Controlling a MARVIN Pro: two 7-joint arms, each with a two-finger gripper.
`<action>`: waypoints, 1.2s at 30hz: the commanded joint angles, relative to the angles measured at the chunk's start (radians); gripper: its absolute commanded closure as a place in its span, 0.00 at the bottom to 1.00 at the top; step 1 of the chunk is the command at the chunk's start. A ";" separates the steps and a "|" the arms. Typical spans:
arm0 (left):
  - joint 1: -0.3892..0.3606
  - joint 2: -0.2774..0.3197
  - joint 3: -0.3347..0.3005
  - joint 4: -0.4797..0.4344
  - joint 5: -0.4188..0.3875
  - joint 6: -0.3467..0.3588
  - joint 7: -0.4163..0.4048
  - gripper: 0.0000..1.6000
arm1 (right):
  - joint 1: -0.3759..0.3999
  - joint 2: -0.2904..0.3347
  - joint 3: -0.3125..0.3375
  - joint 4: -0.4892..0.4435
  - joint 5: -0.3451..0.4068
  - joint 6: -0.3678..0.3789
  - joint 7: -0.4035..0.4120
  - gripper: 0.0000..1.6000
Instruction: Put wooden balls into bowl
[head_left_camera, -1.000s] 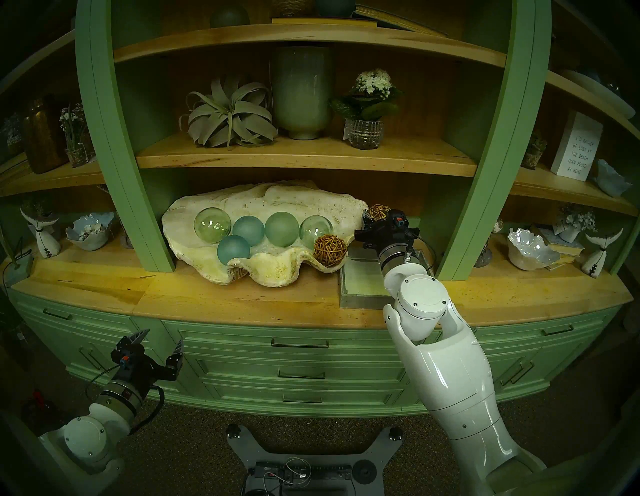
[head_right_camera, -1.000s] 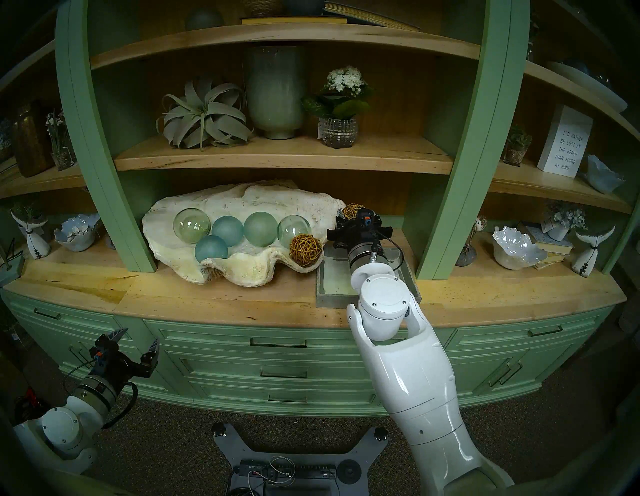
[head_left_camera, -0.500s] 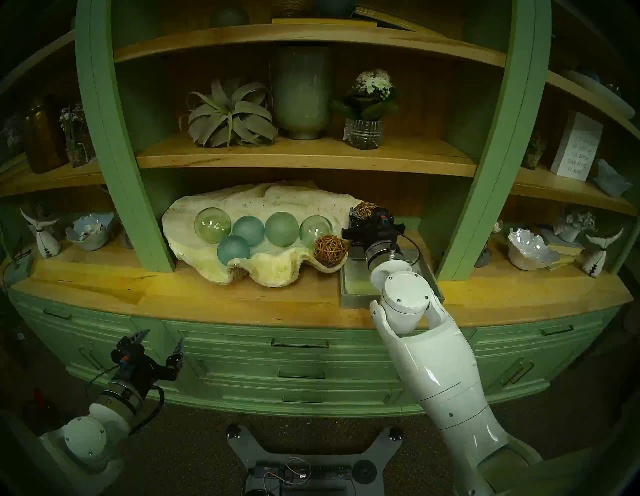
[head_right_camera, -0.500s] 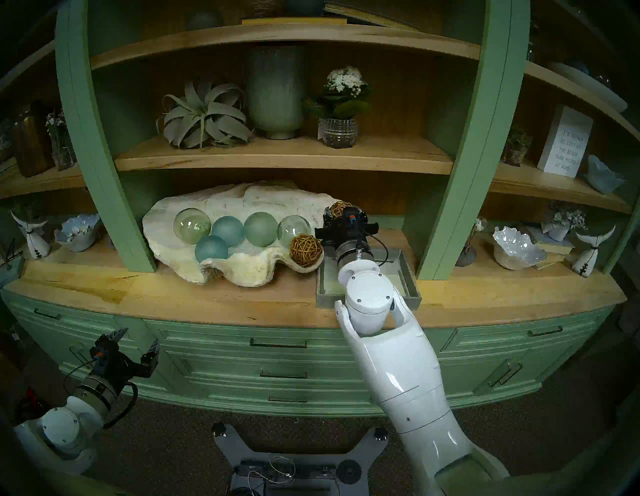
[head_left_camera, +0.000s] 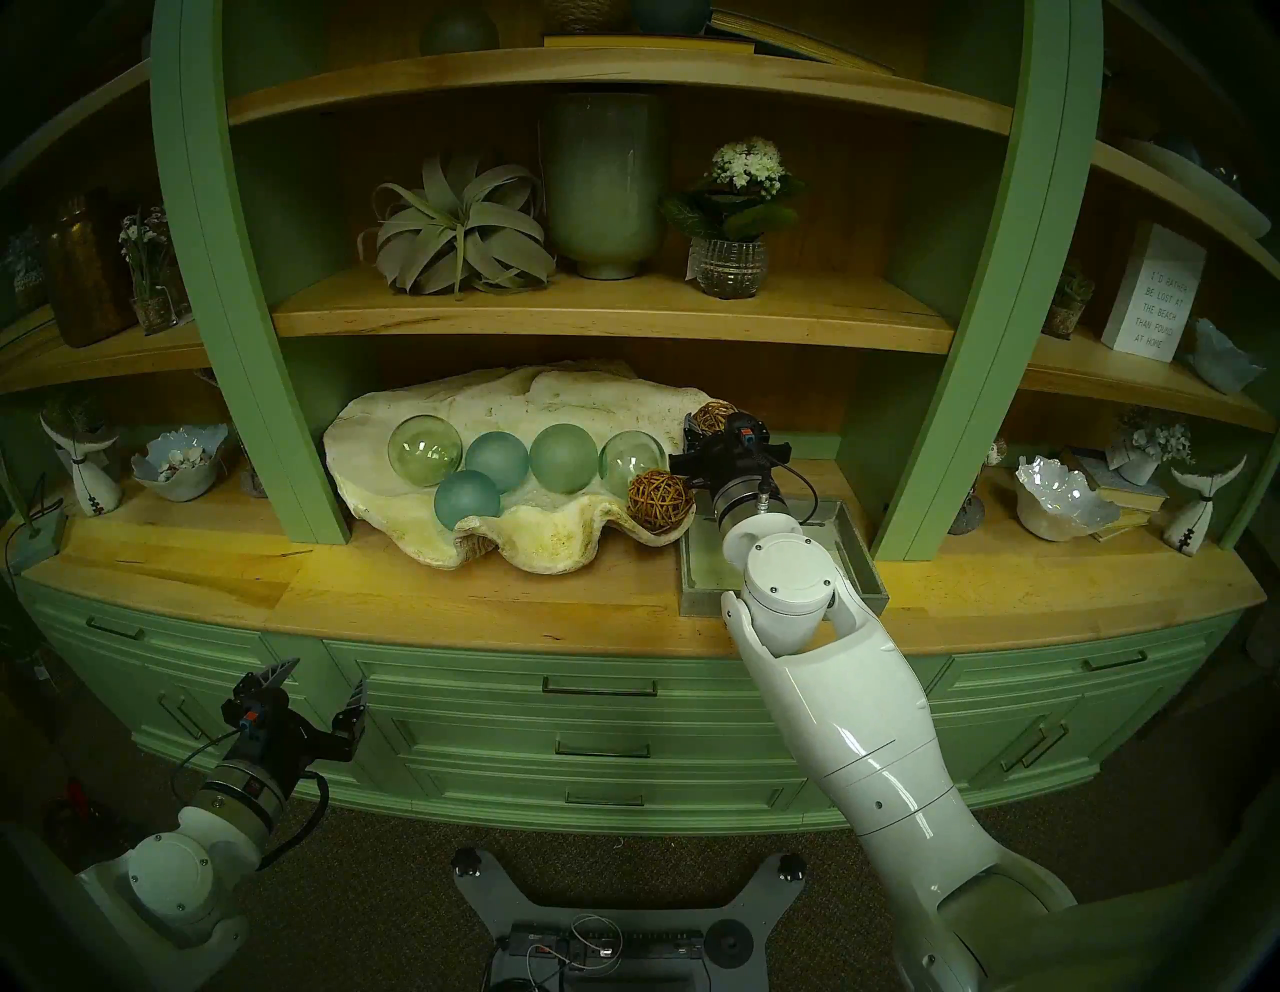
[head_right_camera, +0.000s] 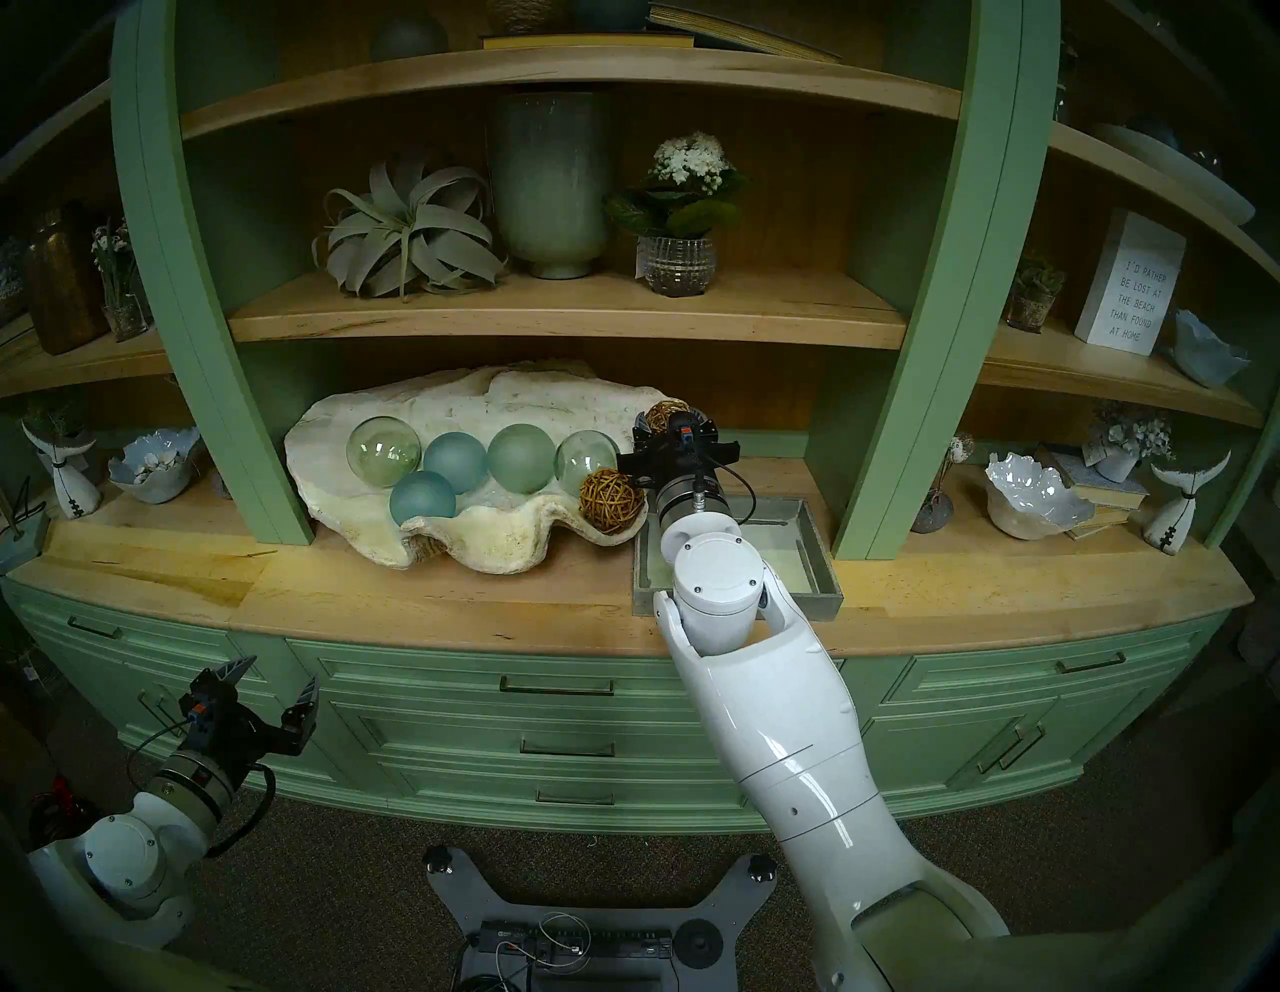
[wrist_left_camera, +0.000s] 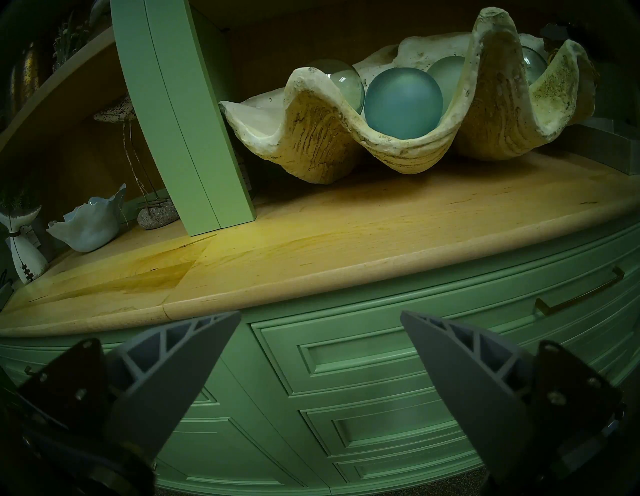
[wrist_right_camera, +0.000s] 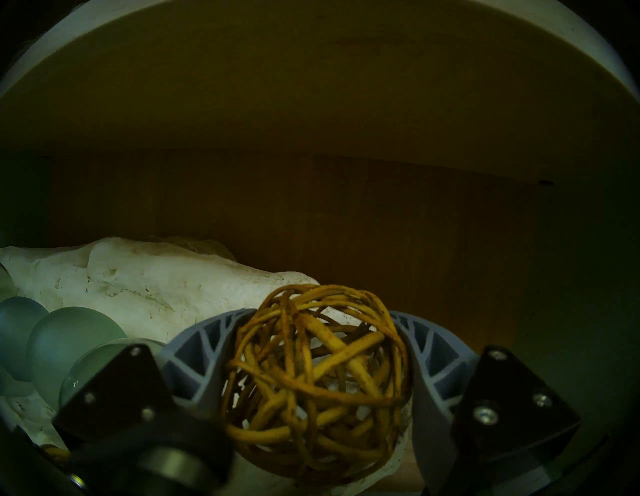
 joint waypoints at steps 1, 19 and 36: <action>-0.003 0.000 -0.013 -0.016 0.002 -0.017 -0.001 0.00 | 0.062 -0.017 0.001 -0.005 -0.009 -0.033 -0.003 0.70; -0.002 0.001 -0.013 -0.016 0.002 -0.018 -0.001 0.00 | 0.048 -0.017 -0.003 -0.001 -0.011 -0.043 -0.003 0.22; -0.002 0.001 -0.013 -0.016 0.002 -0.018 -0.001 0.00 | 0.036 -0.009 -0.001 -0.013 -0.010 -0.046 0.001 0.00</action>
